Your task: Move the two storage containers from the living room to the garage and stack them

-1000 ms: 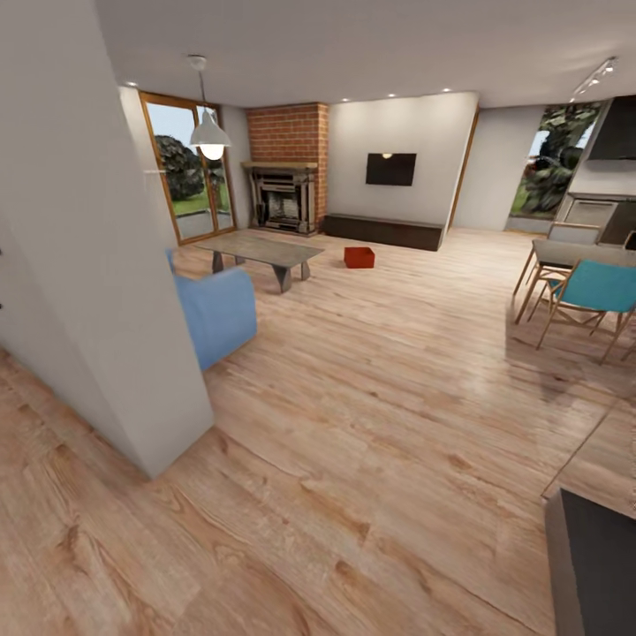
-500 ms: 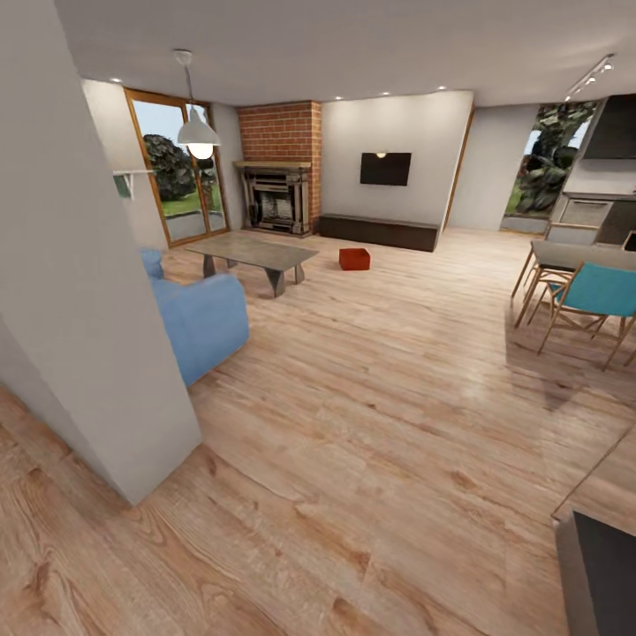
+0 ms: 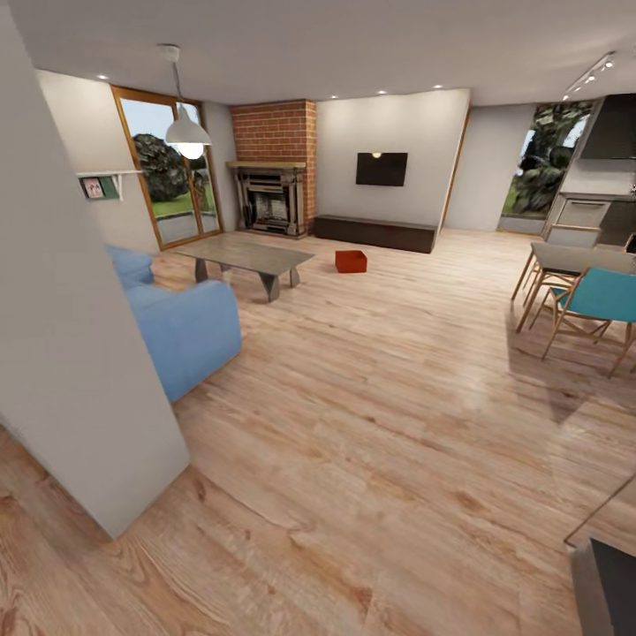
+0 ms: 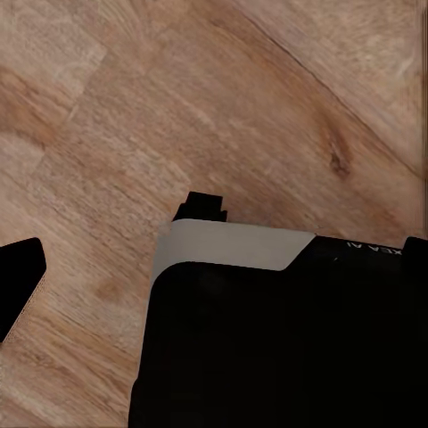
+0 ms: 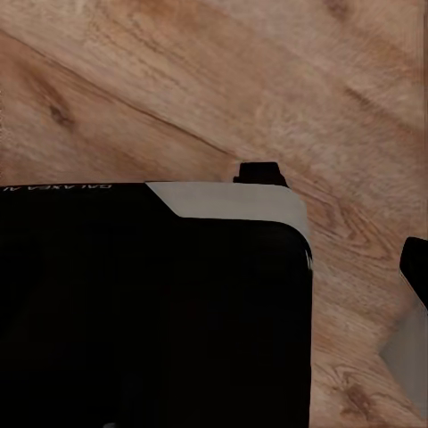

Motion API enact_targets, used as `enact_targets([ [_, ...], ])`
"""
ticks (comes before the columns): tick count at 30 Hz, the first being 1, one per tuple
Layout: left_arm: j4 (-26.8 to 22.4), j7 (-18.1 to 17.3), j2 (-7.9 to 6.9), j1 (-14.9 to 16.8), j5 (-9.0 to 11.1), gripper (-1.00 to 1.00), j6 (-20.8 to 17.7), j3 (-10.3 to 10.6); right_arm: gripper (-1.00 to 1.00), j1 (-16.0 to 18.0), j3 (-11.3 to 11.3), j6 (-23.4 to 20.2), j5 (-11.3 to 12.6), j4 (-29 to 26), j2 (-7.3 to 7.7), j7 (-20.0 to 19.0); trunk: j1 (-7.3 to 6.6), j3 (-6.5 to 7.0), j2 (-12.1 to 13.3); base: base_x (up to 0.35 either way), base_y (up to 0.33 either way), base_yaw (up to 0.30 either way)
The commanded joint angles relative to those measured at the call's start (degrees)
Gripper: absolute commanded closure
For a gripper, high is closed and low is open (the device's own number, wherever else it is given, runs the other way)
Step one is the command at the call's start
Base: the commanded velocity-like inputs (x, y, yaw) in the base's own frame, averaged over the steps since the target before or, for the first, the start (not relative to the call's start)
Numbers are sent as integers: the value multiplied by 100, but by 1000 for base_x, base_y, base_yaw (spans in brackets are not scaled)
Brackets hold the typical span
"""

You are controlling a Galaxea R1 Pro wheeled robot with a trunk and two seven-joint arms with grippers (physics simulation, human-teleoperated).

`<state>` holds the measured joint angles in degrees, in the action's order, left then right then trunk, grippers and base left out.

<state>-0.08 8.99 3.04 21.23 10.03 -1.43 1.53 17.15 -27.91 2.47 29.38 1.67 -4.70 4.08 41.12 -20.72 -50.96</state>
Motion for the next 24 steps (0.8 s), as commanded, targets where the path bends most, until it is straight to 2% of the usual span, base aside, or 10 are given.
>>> enact_targets([
  [1, -1, 15, 3, 4, 43, -100, -15, 18, -100, 7, -47, 26, 51, 18, -5, 5, 4, -6, -4, 323, 0, -80],
  [9, -1, 15, 0, 4, 43, -100, -15, 20, -100, 9, -47, 26, 51, 18, -5, 5, 4, -6, -4, 323, 0, -76],
  [24, -1, 15, 0, 4, 43, -100, -15, 19, -100, 7, -47, 26, 52, 18, 4, 5, 4, -6, -4, 323, 0, -4],
])
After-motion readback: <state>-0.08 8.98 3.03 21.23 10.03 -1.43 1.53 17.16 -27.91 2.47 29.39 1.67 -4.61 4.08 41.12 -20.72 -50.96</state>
